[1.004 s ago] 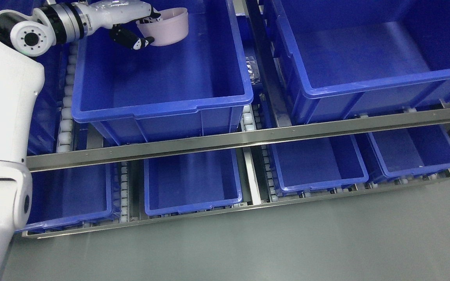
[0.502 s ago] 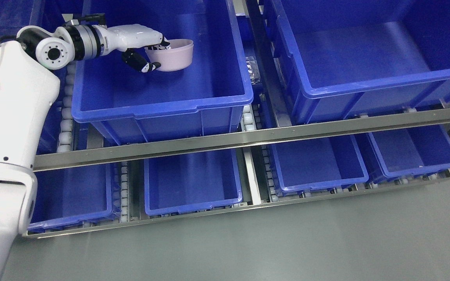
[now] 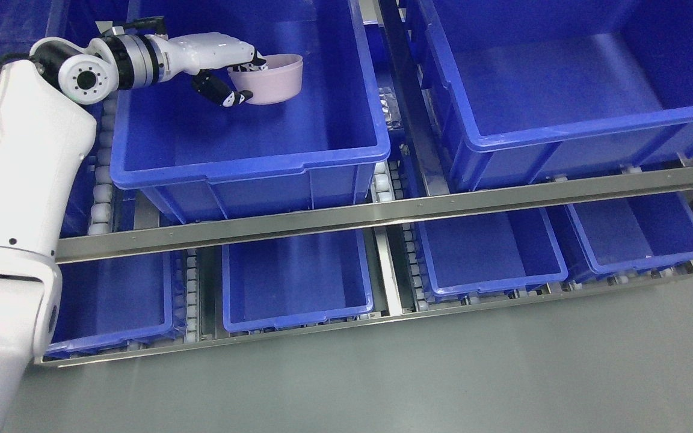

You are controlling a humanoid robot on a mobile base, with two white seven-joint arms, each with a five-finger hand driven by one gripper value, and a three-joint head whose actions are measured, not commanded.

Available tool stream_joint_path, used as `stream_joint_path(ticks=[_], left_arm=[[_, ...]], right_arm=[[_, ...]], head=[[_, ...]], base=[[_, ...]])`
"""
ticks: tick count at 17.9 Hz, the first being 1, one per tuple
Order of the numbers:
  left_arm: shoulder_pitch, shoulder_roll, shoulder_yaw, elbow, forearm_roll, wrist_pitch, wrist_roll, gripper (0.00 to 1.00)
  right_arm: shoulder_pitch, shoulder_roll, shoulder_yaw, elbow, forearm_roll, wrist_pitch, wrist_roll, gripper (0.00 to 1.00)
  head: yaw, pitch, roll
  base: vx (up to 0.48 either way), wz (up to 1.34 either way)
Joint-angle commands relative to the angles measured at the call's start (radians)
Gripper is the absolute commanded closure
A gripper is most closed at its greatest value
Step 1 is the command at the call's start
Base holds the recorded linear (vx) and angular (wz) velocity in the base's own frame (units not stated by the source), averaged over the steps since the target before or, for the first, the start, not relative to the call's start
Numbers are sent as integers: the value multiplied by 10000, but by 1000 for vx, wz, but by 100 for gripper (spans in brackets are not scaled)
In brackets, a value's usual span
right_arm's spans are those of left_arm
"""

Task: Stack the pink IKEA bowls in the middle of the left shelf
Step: 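Lower the held bowls into the upper blue bin with the left hand, then open the left hand to release the bowls into the bin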

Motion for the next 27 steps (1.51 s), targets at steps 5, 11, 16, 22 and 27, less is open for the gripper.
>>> stream_joint_path(ticks=[5, 11, 16, 22, 27], left_arm=[[1013, -253, 1552, -820, 22, -64, -42, 0], [1334, -466, 2361, -821, 68, -125, 949, 3], [1888, -1692, 2441, -806, 38, 395, 3823, 2], [1919, -2077, 3173, -852, 647, 1147, 3900, 0], [2057, -2548, 5810, -1983, 3315, 2510, 3915, 0]], right_arm=[[290, -175, -107, -337, -104, -5, -4, 0], [290, -175, -107, -337, -104, -5, -4, 0], [290, -175, -107, -337, -104, -5, -4, 0], [290, -175, -107, -337, -104, 10, -4, 0], [290, -175, -107, -337, -104, -5, -4, 0]], head=[[0, 0, 0], [0, 0, 0], [0, 0, 0], [0, 0, 0], [0, 0, 0]], base=[[0, 0], [0, 0], [0, 0], [0, 0], [0, 0]])
